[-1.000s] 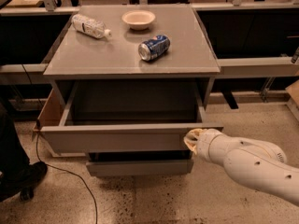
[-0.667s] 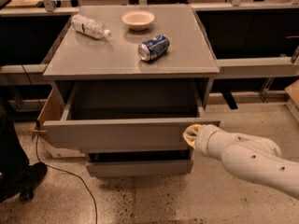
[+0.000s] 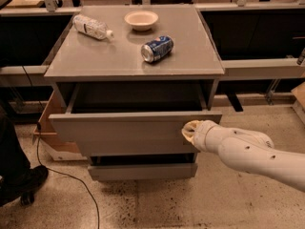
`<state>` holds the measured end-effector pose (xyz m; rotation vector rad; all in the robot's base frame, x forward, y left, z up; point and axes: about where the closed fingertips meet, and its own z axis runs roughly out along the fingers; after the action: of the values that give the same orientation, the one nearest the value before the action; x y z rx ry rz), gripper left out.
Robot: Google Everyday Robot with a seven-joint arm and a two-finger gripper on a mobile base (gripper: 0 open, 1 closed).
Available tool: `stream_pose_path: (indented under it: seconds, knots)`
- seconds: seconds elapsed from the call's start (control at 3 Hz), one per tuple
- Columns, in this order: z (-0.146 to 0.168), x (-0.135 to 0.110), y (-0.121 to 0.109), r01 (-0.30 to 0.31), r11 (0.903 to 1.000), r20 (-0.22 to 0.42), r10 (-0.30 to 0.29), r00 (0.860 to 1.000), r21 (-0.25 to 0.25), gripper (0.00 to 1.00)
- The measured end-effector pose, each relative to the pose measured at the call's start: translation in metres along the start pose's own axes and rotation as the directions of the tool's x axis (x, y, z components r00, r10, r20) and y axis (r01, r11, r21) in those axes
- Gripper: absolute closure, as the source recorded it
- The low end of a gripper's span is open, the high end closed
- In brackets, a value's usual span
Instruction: Close top drawer
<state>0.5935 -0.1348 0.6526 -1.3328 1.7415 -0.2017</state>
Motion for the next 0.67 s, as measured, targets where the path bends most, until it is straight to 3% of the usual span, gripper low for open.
stream_pose_path:
  seconds: [0.67]
  knots:
    - [-0.009, 0.026, -0.022, 0.008, 0.9983, -0.044, -0.006, 0.999, 0.058, 1.00]
